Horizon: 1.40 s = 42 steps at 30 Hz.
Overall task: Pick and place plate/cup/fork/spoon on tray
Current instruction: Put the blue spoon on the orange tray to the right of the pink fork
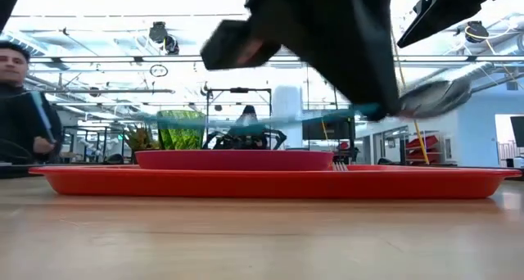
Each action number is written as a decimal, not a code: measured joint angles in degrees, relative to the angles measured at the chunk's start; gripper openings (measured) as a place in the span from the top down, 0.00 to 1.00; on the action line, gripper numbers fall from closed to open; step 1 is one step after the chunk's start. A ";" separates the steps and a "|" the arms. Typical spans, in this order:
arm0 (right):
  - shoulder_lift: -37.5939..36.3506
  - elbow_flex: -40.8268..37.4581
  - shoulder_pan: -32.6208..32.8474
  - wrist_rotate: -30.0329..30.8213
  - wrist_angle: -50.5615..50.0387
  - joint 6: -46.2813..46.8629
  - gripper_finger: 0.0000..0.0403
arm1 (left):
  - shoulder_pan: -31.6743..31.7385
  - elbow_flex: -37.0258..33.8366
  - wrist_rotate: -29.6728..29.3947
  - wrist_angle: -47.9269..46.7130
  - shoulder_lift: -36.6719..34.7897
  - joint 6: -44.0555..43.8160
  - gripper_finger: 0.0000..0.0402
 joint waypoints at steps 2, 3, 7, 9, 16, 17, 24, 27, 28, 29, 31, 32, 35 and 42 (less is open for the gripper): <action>-0.12 0.00 0.00 -0.02 -0.02 0.01 0.68 | 0.96 0.64 -0.12 -0.50 0.31 1.15 0.98; -0.18 0.00 0.00 -0.02 0.00 0.00 0.68 | 1.43 1.04 -0.21 -0.55 0.32 1.82 0.98; -0.92 0.15 0.00 -0.38 0.44 -2.43 0.68 | 3.88 1.94 -0.35 -0.43 -0.03 2.88 0.99; -1.42 1.06 0.00 -2.25 -0.50 -3.29 0.68 | 5.48 1.95 0.03 -0.41 -0.02 2.86 0.99; -3.85 6.08 0.02 -4.63 -1.40 -4.98 0.68 | 12.31 4.17 3.09 2.39 -0.14 3.69 0.99; -4.25 6.64 0.02 -4.59 -0.74 -5.79 0.68 | 13.33 4.99 3.06 2.37 -0.14 3.86 0.99; -6.39 8.85 0.02 -4.57 3.88 -12.36 0.68 | 18.52 8.48 4.50 6.42 -0.37 1.51 0.99; -6.93 8.85 0.02 -4.55 4.07 -13.02 0.68 | 20.13 9.10 5.36 7.14 -0.32 -1.64 0.99; -7.02 8.85 0.02 -4.55 3.85 -13.03 0.68 | 20.51 9.12 5.36 7.10 -0.36 -2.72 0.99; -7.02 8.85 0.02 -4.55 3.51 -13.02 0.68 | 20.81 9.14 5.19 6.59 -0.36 -3.80 0.99; -7.04 8.85 0.02 -4.55 2.07 -13.02 0.68 | 21.27 9.08 4.04 5.61 -0.34 -6.34 0.99; -7.04 8.85 0.02 -4.55 1.26 -13.05 0.68 | 21.33 9.07 3.26 5.54 -0.32 -7.55 0.99; -7.06 8.85 0.02 -4.57 -1.87 -12.72 0.68 | 21.43 9.07 0.31 5.89 -0.34 -10.23 0.99; -7.87 8.85 0.02 -4.74 -9.06 -10.49 0.68 | 21.62 9.07 -4.48 5.79 -0.05 -15.09 0.99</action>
